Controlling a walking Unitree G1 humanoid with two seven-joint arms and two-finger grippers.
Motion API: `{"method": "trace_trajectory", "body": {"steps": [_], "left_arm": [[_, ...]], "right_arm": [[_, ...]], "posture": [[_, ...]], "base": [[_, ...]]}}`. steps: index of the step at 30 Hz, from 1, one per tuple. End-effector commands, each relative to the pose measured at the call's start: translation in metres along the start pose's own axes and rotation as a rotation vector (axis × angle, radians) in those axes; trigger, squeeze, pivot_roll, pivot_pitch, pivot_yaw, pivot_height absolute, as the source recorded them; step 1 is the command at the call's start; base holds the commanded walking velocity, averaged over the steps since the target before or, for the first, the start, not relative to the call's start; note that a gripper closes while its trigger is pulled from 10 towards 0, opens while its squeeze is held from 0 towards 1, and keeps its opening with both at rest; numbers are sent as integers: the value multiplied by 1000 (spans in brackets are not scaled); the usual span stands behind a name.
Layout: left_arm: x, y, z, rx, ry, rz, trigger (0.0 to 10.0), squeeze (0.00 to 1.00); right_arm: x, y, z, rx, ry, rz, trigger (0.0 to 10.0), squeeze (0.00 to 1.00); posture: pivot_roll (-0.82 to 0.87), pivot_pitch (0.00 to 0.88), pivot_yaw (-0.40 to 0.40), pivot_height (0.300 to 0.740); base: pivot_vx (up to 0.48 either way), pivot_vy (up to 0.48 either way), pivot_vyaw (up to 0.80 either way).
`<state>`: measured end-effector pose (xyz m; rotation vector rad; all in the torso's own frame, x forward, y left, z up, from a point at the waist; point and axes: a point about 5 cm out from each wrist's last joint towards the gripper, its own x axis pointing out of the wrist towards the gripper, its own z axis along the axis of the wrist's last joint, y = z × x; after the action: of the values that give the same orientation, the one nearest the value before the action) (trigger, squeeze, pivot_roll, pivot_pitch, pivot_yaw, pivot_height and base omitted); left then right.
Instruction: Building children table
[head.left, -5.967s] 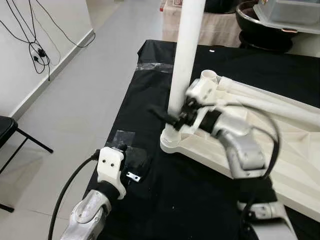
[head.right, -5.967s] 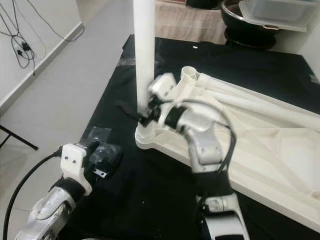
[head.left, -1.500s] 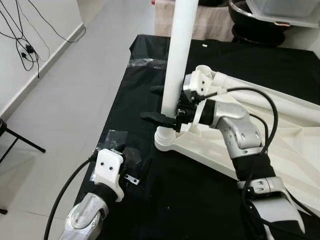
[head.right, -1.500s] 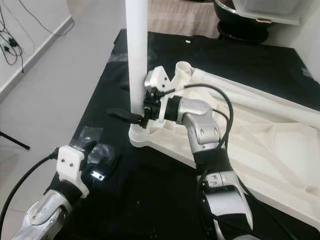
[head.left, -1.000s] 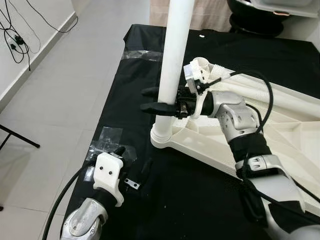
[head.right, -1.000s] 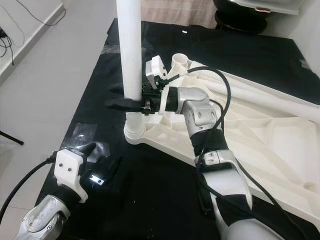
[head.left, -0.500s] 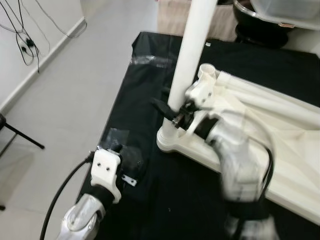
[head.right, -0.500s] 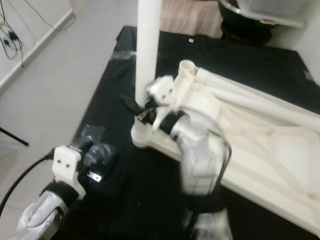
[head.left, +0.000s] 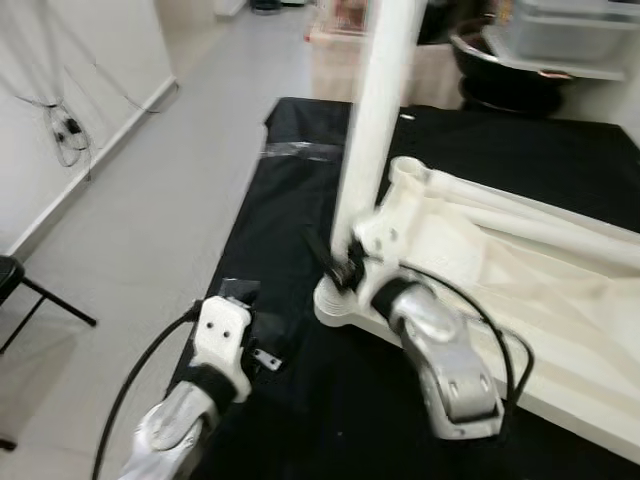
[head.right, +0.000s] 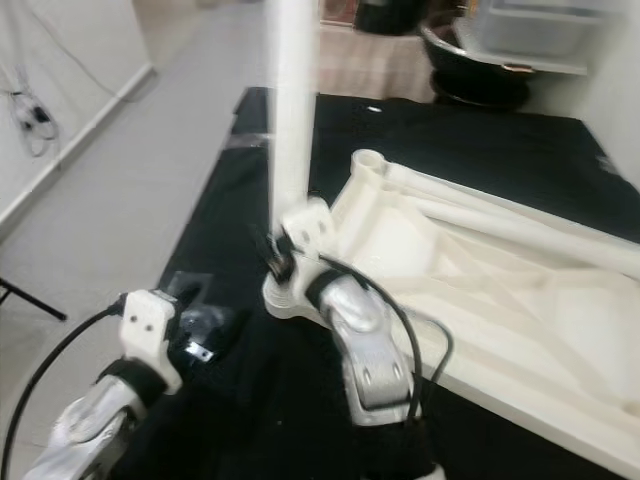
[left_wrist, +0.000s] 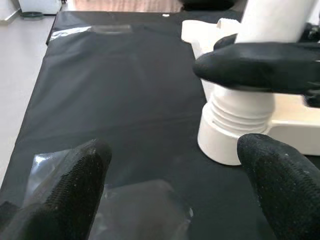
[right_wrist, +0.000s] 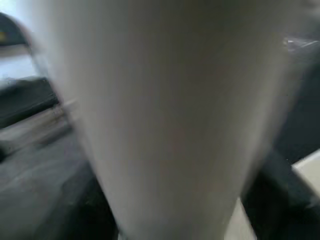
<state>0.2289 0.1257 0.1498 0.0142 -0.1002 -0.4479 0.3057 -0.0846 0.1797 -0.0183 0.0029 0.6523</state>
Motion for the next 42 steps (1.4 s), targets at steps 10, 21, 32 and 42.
{"method": "trace_trajectory", "body": {"steps": [10, 21, 32, 42], "left_arm": [[-4, -6, -2, -5, 13, -11, 10000, 0], [-16, -14, 1, -14, 16, -19, 10000, 0], [-26, -21, 4, -32, 28, -37, 10000, 0], [-24, -18, 4, -33, 29, -30, 10000, 0]], "right_arm": [[-4, -22, 48, -179, -85, 600, 10000, 0], [22, -37, 61, -197, -45, 791, 4000, 0], [31, -48, 74, -180, -69, 876, 0, 0], [17, -49, 35, -118, -89, 438, 0, 0]], "posture": [[104, 195, -81, 740], [152, 235, -79, 740], [164, 276, -69, 740], [113, 275, -85, 740]], "base": [[0, 0, 0], [0, 0, 0], [0, 0, 0], [0, 0, 0]]}}
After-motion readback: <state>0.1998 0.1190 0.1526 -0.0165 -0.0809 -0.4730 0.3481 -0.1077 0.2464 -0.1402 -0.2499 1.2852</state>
